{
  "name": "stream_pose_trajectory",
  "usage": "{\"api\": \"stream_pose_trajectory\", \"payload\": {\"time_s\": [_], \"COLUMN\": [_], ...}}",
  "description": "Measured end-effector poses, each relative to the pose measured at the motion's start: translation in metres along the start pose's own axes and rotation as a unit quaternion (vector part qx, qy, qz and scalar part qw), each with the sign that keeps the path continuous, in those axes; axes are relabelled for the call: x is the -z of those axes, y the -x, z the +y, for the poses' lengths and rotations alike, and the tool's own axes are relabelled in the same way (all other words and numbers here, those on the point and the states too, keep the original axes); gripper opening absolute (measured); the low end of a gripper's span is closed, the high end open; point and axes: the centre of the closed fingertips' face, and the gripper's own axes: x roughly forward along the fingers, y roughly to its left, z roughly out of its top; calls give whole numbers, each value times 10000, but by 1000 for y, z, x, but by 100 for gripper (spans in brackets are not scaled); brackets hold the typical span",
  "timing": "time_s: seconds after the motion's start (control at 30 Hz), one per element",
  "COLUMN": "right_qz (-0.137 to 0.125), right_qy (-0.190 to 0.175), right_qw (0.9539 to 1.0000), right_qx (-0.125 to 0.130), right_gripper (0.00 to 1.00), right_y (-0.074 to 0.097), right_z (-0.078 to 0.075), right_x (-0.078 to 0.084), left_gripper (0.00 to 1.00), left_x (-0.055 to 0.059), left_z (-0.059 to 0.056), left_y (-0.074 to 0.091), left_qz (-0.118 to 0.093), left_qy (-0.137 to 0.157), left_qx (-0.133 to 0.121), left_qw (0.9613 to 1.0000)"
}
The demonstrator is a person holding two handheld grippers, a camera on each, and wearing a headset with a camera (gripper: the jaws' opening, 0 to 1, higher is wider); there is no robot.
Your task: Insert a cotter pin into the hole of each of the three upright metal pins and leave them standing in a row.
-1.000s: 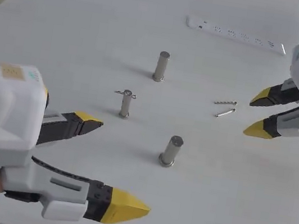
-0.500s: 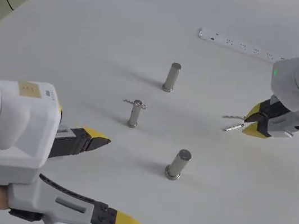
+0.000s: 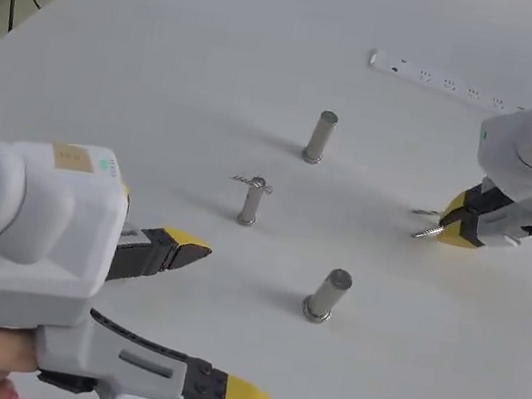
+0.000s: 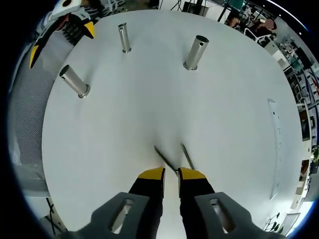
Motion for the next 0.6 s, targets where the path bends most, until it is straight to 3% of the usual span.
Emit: {"api": "stream_pose_trajectory", "payload": {"time_s": [0.07,0.3,0.43,0.47,0.53,0.57,0.6], "right_qz": [-23,-160,-127,-78,-5,113,189], "right_qy": [-227,-183,166,416,887,1221,1321], "right_qw": [9997,9997,9998,9991,9960,9924,9910], "right_qx": [-23,-58,-34,-15,58,103,88], "right_gripper": [5,2,2,2,2,2,3], "right_y": [-1,0,0,0,-1,-1,-1], "right_z": [0,-2,-2,-2,-3,-2,-1], "right_x": [1,-2,-3,-3,-4,-4,-4], "left_gripper": [95,95,95,95,95,95,94], "left_x": [0,-3,1,2,3,3,3], "left_z": [1,-1,-2,-2,-2,-2,-2], "left_y": [0,-3,-4,-4,-4,-4,-4], "left_qz": [6,21,124,142,146,157,158], "left_qy": [7,-48,-73,-76,-59,-39,-44], "left_qx": [0,61,94,96,100,116,121], "left_qw": [10000,10000,9999,9998,9998,9998,9998]}}
